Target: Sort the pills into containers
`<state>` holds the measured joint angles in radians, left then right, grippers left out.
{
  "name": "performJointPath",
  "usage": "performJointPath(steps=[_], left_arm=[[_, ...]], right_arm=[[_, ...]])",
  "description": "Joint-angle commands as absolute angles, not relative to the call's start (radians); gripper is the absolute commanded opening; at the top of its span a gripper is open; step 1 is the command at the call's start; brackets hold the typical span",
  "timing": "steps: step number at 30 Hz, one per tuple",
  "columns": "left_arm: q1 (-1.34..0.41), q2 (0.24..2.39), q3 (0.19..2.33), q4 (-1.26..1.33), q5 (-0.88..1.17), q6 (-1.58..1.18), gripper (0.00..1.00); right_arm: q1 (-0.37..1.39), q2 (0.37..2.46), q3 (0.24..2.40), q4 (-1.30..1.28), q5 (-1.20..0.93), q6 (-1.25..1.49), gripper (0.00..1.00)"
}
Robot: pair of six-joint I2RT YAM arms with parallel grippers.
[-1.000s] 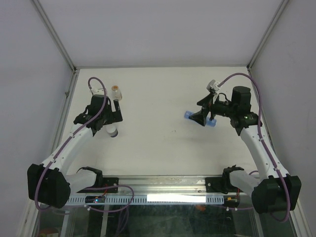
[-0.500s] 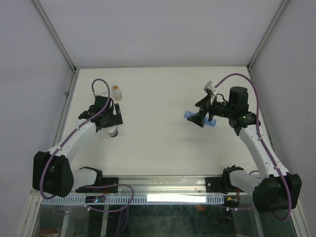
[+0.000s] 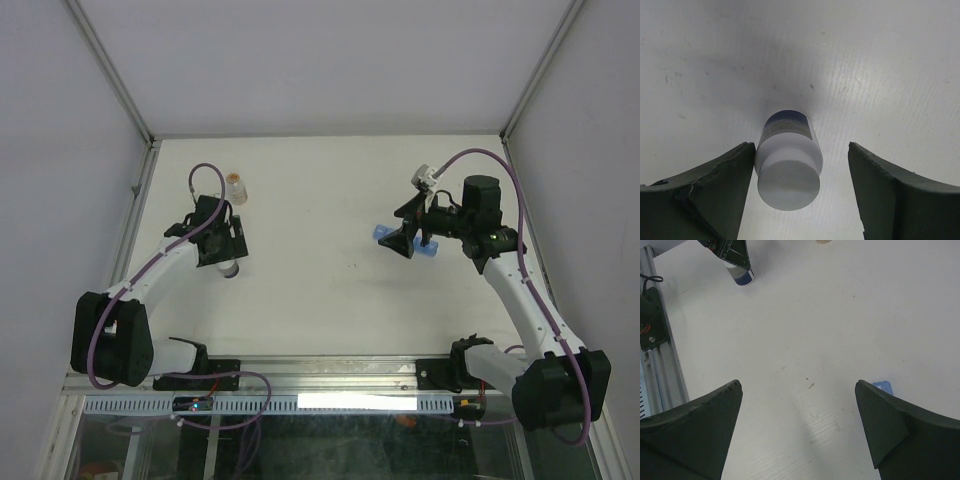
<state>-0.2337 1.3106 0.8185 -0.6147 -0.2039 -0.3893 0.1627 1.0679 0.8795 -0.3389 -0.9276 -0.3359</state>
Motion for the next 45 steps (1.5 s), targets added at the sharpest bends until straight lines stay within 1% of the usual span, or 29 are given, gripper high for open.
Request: performJointPath(steps=[1, 7, 10, 19, 25, 32, 40, 45], left_arm=[[-0.223, 1.312, 0.815, -0.603, -0.170, -0.408, 0.76], [-0.223, 1.311, 0.813, -0.603, -0.158, -0.406, 0.71], [-0.223, 1.312, 0.813, -0.603, -0.148, -0.403, 0.65], [-0.225, 1.308, 0.807, -0.589, -0.105, -0.389, 0.57], [-0.230, 1.312, 0.804, -0.574, -0.051, -0.373, 0.42], [-0.246, 1.301, 0.808, -0.562, -0.011, -0.363, 0.32], [-0.287, 1.298, 0.839, -0.555, 0.033, -0.356, 0.29], [-0.385, 1.321, 0.877, -0.553, 0.008, -0.388, 0.29]], right_arm=[[0.172, 1.071, 0.888, -0.326, -0.925, -0.349, 0.99], [0.172, 1.071, 0.889, -0.328, -0.925, -0.351, 0.99], [0.173, 1.072, 0.890, -0.329, -0.925, -0.351, 0.99], [0.173, 1.077, 0.893, -0.332, -0.925, -0.349, 0.99], [0.175, 1.079, 0.892, -0.334, -0.925, -0.349, 0.99], [0.175, 1.080, 0.892, -0.334, -0.926, -0.349, 0.99], [0.178, 1.091, 0.892, -0.334, -0.922, -0.352, 0.99], [0.178, 1.098, 0.892, -0.338, -0.909, -0.361, 0.99]])
